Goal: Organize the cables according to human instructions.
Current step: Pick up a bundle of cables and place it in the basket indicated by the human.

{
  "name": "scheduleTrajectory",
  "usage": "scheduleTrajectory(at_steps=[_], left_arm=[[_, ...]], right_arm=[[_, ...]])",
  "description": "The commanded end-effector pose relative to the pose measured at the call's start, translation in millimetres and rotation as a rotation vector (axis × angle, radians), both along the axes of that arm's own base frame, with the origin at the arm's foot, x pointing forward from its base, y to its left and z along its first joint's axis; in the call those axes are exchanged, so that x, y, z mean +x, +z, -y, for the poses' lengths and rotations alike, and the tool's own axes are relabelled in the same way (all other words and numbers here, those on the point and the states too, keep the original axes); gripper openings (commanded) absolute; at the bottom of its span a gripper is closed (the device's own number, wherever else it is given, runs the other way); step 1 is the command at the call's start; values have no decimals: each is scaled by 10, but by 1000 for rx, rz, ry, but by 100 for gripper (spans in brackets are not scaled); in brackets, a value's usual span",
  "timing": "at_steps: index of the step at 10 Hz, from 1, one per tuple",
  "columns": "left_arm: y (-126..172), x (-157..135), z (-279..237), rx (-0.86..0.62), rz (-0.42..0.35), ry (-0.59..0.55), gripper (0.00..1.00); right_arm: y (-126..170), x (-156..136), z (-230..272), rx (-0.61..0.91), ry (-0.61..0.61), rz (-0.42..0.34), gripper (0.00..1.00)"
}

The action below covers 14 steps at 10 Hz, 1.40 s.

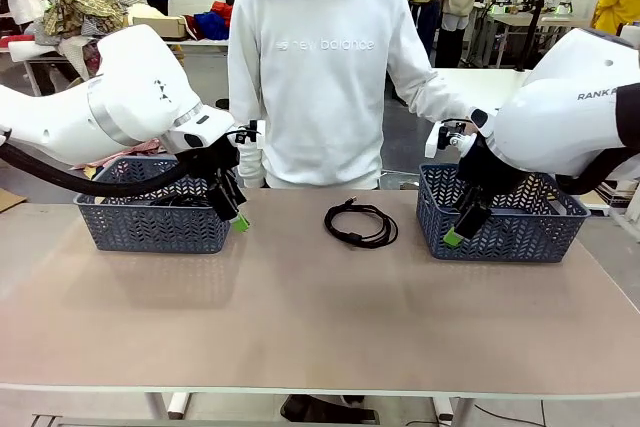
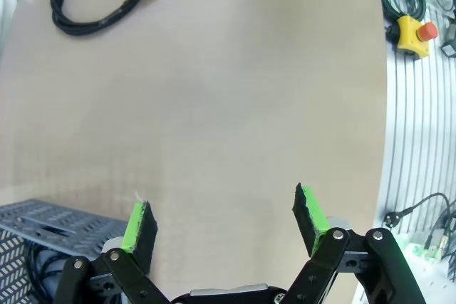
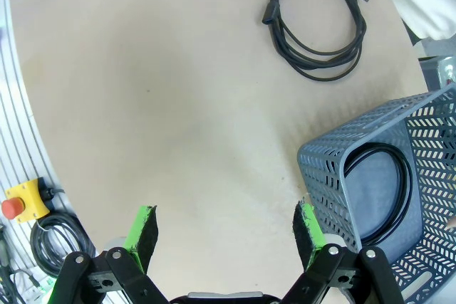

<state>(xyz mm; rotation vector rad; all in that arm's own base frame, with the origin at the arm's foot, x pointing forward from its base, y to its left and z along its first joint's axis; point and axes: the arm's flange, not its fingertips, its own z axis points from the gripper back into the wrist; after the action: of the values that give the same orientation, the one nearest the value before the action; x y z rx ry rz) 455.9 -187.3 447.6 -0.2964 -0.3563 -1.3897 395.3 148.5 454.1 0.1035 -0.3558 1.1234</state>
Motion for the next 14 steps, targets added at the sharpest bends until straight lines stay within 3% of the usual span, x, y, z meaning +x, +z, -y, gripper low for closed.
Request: scheduleTrajectory(at_steps=[1,9,14], left_arm=[[4,2,-23,-1,2,-3,100],[4,2,-23,-1,2,-3,100],[4,2,-23,-1,2,-3,100]], right_arm=[[6,1,-4,1,-8,5,100],[0,0,0,0,0,0,100],[62,483,-625,-13,-191,-76,100]])
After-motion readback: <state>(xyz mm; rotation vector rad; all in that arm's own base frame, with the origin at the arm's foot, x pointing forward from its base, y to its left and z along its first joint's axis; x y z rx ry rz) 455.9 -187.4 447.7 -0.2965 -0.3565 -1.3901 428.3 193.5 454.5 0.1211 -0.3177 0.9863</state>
